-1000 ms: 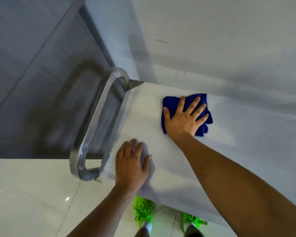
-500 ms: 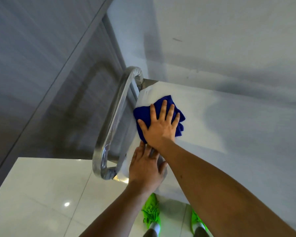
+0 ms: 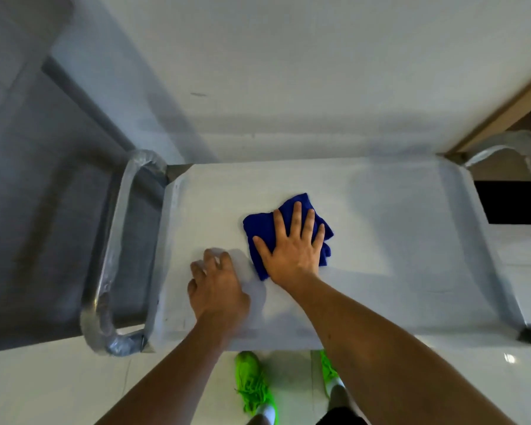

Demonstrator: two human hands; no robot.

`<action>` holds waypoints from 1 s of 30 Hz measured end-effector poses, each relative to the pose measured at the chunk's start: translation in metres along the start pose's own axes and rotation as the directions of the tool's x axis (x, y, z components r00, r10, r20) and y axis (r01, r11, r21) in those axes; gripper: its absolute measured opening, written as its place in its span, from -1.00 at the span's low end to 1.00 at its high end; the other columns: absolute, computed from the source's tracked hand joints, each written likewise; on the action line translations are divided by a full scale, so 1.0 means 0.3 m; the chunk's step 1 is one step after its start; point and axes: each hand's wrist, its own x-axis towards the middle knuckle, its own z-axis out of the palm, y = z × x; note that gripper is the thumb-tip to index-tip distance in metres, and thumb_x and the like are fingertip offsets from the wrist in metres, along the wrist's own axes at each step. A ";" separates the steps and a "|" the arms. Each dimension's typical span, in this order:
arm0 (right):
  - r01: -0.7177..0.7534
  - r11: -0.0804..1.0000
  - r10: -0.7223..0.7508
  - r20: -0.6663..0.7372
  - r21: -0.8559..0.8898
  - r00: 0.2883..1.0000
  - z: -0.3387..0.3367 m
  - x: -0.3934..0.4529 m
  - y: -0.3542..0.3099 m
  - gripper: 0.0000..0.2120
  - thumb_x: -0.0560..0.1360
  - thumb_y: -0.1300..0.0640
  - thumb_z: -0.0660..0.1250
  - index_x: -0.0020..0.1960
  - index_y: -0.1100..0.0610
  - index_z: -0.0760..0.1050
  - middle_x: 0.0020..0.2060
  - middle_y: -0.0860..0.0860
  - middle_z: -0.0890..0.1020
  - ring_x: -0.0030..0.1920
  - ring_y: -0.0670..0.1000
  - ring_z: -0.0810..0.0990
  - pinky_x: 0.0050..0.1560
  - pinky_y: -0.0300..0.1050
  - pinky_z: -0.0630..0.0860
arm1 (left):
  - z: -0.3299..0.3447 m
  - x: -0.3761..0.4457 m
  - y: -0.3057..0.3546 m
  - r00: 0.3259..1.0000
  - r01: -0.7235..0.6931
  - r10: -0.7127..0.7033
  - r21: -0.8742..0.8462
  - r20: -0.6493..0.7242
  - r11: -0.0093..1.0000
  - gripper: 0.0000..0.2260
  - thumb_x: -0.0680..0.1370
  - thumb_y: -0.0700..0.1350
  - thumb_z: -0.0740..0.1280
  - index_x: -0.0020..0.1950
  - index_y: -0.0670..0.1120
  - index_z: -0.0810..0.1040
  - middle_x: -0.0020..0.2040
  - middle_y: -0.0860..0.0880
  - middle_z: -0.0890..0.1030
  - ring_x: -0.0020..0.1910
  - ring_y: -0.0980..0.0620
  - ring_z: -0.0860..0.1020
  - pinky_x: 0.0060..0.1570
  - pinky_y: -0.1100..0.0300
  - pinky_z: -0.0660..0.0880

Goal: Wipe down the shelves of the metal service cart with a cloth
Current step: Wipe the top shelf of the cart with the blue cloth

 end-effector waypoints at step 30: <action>-0.471 0.880 0.470 0.030 0.065 0.882 -0.180 -0.159 0.777 -0.20 0.54 -0.45 -0.18 0.63 -0.04 -0.16 0.61 0.15 -0.23 0.56 0.27 -0.29 0.49 0.37 -0.24 | 0.124 -0.154 0.636 0.923 -0.365 0.385 -0.354 -0.013 0.861 -0.52 0.59 -0.12 0.23 0.53 -0.07 0.33 0.55 -0.06 0.29 0.53 0.00 0.18 0.46 0.17 0.14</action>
